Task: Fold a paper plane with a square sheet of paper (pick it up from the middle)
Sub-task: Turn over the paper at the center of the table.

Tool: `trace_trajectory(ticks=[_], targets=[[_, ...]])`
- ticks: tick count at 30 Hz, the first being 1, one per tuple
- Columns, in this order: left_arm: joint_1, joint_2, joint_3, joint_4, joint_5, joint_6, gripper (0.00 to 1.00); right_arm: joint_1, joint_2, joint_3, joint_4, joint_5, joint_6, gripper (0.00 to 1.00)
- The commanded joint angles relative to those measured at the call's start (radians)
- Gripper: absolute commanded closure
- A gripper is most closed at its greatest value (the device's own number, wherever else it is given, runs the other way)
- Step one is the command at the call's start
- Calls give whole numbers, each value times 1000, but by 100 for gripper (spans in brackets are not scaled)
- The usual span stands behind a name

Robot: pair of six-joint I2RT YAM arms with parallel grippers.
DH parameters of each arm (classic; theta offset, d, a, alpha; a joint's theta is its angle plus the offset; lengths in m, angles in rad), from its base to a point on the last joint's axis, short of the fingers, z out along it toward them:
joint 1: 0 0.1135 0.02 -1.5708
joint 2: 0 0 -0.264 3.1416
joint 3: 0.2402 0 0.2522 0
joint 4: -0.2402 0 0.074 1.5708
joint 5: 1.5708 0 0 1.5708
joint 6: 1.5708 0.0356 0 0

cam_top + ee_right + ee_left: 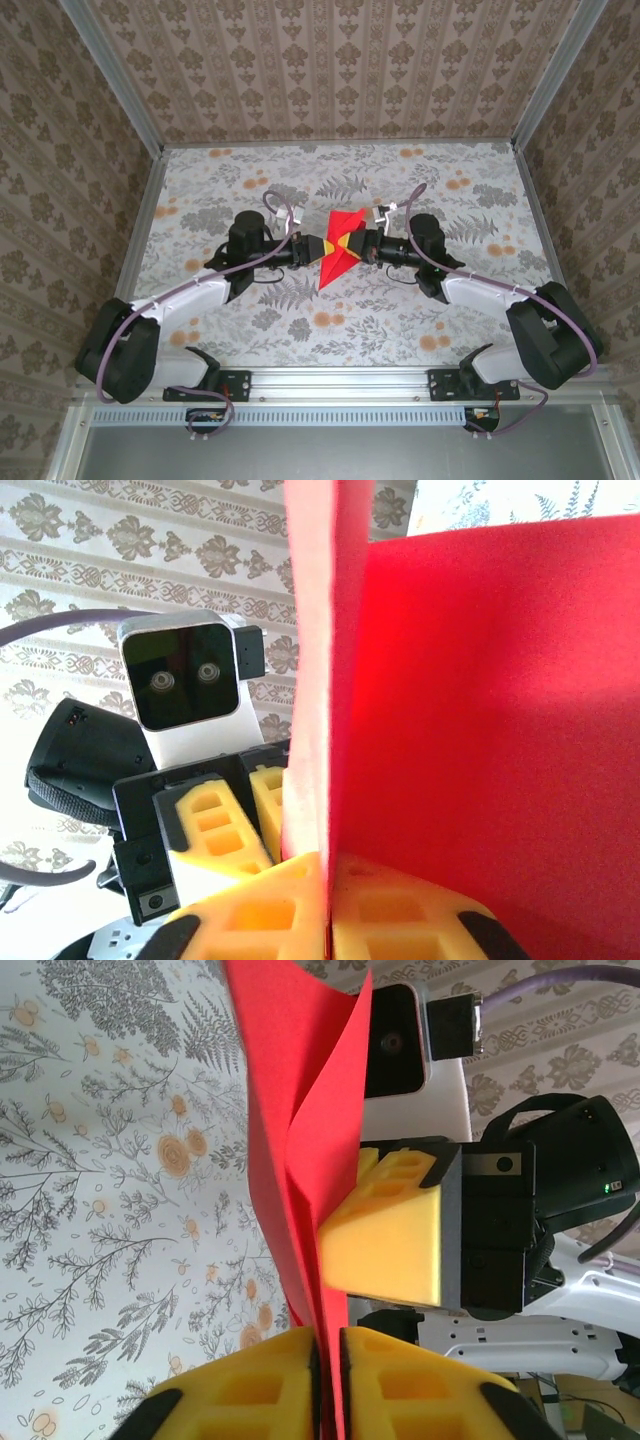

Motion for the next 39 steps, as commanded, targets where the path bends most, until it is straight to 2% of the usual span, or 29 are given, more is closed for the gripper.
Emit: trace_trajectory(ticks=[1,5,8,9,13,19,22,25,28,31,33,36,39], targets=[[2,5,-5,20,9,13,92,-26,-5,14,-54,-20,-27,84],[19,-11,14,-121,-38,76,97,-47,-81,45,-336,56,-153,63],[26,-45,70,-402,-135,199,98,-46,-167,84,-628,188,-297,47],[24,-57,106,-539,-186,263,99,-46,-194,96,-709,239,-339,42],[-4,-68,262,-985,-550,438,99,-46,-287,92,-892,370,-427,26],[-115,30,454,-1331,-1018,470,99,-39,-374,38,-975,484,-449,17],[-177,152,559,-1467,-1196,419,100,-34,-390,19,-995,512,-447,17],[-227,284,661,-1581,-1327,341,100,-34,-391,8,-1016,537,-446,16],[-264,399,726,-1591,-1340,296,100,-33,-394,-3,-1032,563,-453,16],[-277,483,756,-1517,-1247,279,100,-34,-404,-23,-1038,585,-461,16],[-277,525,764,-1437,-1147,259,93,-34,-404,-29,-1042,596,-462,16],[-270,548,763,-1334,-1013,239,76,-33,-395,-20,-1076,593,-469,16],[-241,539,742,-1242,-883,231,67,-33,-376,-12,-1084,577,-469,18]])
